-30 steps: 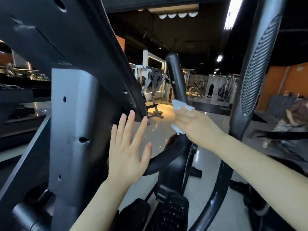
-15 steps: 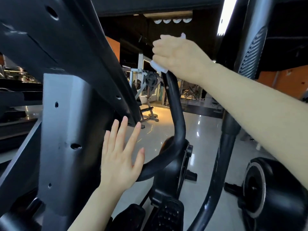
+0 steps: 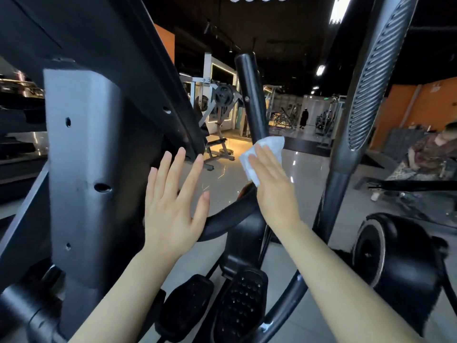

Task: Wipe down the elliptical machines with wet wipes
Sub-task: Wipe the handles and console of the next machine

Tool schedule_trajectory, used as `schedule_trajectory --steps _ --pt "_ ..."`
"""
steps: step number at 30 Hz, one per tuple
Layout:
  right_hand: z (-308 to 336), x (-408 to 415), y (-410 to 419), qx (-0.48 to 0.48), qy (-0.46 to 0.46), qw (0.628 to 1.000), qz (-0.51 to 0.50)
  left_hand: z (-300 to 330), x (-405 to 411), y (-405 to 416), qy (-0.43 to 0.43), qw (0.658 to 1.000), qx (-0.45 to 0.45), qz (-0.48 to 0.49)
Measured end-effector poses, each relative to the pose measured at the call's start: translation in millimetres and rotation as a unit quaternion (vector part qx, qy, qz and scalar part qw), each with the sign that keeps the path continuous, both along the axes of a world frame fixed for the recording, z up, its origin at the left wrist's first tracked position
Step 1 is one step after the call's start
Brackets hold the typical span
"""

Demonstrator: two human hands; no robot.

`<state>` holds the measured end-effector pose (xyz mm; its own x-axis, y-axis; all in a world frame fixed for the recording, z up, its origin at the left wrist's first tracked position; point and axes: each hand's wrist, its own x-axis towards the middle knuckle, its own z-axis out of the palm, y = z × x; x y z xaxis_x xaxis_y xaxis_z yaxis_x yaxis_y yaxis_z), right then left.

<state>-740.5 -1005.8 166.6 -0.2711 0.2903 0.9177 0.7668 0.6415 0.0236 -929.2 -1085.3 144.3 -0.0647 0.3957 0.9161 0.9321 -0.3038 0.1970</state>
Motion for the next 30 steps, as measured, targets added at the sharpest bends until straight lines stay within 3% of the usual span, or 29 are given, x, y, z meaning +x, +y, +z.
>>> schedule_trajectory --steps 5,7,11,12,14,15,17,19,21,24,27,30 --pt "-49.2 6.0 -27.0 -0.059 0.065 0.996 -0.030 0.8 0.4 -0.4 0.000 1.000 -0.007 0.003" --pt "-48.1 0.6 -43.0 -0.068 0.114 0.991 -0.005 0.4 0.2 -0.2 -0.002 1.000 -0.011 0.003" --pt "-41.7 2.1 -80.0 -0.187 0.188 0.959 0.096 -0.5 1.1 -0.6 -0.003 1.000 -0.016 0.003" --pt "-31.1 3.0 -82.0 -0.166 0.191 0.960 0.116 -0.6 1.2 -0.5 -0.001 1.000 -0.015 0.004" --pt "1.0 5.4 -69.1 -0.033 0.189 0.979 0.064 -0.9 1.0 -0.5 0.004 1.000 -0.019 0.006" --pt "20.5 5.6 -57.2 0.036 0.164 0.985 0.032 -1.0 0.3 -0.4 0.005 1.000 -0.022 0.007" --pt "52.3 9.4 -23.4 0.111 -0.002 0.994 0.010 -1.1 -0.4 -0.4 0.003 1.000 -0.025 0.003" --pt "62.2 19.7 5.9 0.076 -0.184 0.980 0.012 -0.5 -0.8 -0.2 -0.002 1.000 -0.023 -0.002" --pt "47.0 35.0 17.6 0.000 -0.238 0.971 0.009 -1.1 -1.1 -0.4 -0.005 1.000 -0.022 -0.006" --pt "3.3 39.3 1.7 -0.105 -0.164 0.981 -0.009 -1.2 -1.0 -0.7 -0.008 1.000 -0.018 -0.010" --pt "-26.1 21.9 -31.4 -0.131 0.000 0.991 0.025 -1.5 -1.6 -0.3 -0.005 1.000 -0.021 -0.007" --pt "-51.5 -5.0 -72.9 -0.220 0.168 0.956 0.093 -1.9 -1.1 -0.1 0.001 1.000 -0.026 0.000"
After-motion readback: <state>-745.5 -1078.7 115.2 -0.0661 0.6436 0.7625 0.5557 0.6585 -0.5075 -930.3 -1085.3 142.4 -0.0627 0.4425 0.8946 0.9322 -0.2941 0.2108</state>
